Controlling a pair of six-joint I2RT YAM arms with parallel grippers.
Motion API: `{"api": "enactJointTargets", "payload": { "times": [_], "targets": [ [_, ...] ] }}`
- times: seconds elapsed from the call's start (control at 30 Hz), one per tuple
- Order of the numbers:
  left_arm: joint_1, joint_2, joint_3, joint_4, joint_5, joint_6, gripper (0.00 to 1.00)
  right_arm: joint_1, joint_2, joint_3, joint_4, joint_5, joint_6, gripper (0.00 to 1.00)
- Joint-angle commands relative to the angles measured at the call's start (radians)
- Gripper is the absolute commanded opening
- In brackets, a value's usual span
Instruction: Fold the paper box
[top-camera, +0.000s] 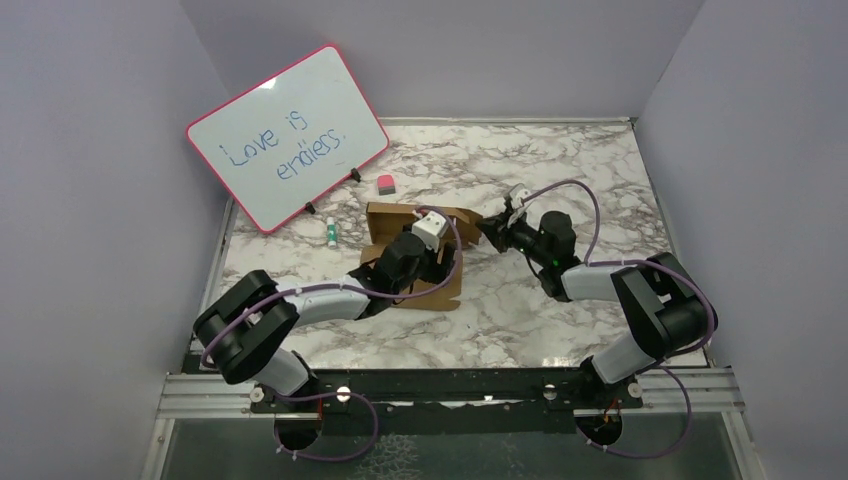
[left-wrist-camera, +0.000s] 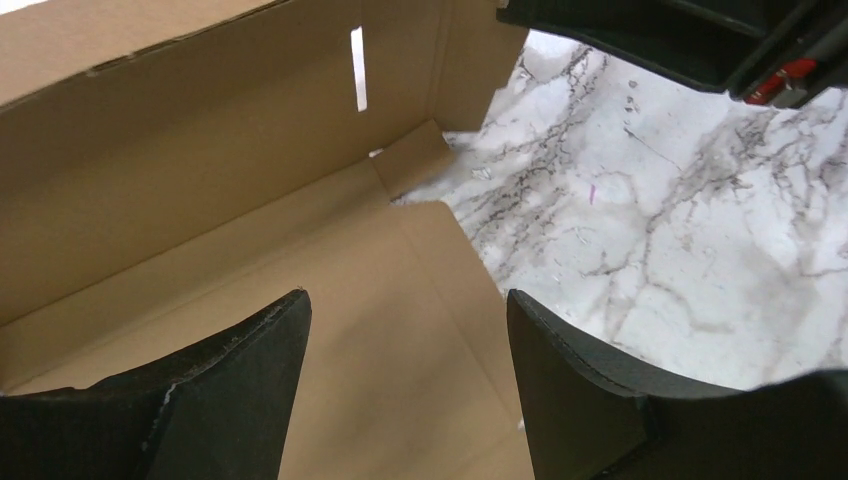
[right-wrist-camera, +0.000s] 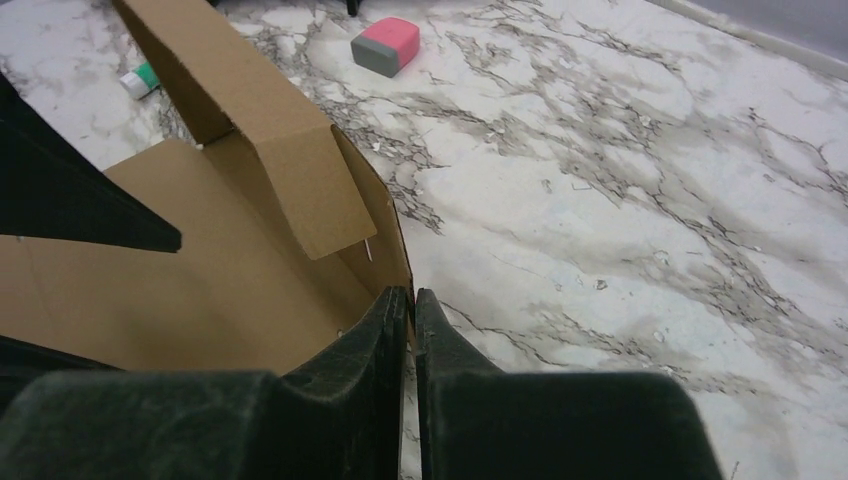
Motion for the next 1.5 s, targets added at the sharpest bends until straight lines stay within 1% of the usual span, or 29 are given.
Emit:
{"api": "enactJointTargets", "payload": {
  "times": [0.0, 0.2, 0.37, 0.5, 0.6, 0.73, 0.83, 0.93, 1.0, 1.3, 1.47],
  "targets": [
    [-0.004, 0.07, -0.029, 0.238, -0.061, 0.085, 0.74, -0.003, 0.009, -0.012, 0.05, -0.086, -0.05, 0.1],
    [-0.012, 0.179, -0.055, 0.428, -0.09, 0.147, 0.77, -0.004, -0.01, -0.035, 0.078, -0.121, -0.061, 0.08],
    [-0.032, 0.265, -0.039, 0.548, -0.125, 0.211, 0.79, -0.003, 0.0, -0.036, 0.081, -0.157, -0.066, 0.07],
    [-0.05, 0.34, -0.001, 0.588, -0.159, 0.292, 0.79, -0.004, -0.002, -0.034, 0.078, -0.165, -0.071, 0.06],
    [-0.059, 0.395, 0.027, 0.603, -0.191, 0.318, 0.8, -0.003, -0.004, -0.034, 0.075, -0.175, -0.074, 0.06],
    [-0.061, 0.455, 0.06, 0.606, -0.23, 0.285, 0.79, -0.003, 0.002, -0.032, 0.076, -0.183, -0.074, 0.06],
    [-0.061, 0.487, 0.076, 0.608, -0.306, 0.258, 0.78, -0.004, 0.001, -0.031, 0.075, -0.191, -0.077, 0.06],
    [-0.06, 0.507, 0.083, 0.613, -0.394, 0.25, 0.76, -0.003, -0.001, -0.029, 0.065, -0.194, -0.081, 0.06],
    [-0.061, 0.506, 0.08, 0.621, -0.415, 0.248, 0.75, -0.004, -0.001, -0.027, 0.061, -0.2, -0.083, 0.06],
    [-0.059, 0.454, 0.028, 0.728, -0.429, 0.236, 0.67, -0.003, -0.002, -0.018, 0.038, -0.219, -0.086, 0.06],
    [-0.053, 0.447, 0.017, 0.746, -0.422, 0.236, 0.64, -0.003, 0.002, -0.011, 0.026, -0.234, -0.086, 0.06]
  ]
}}
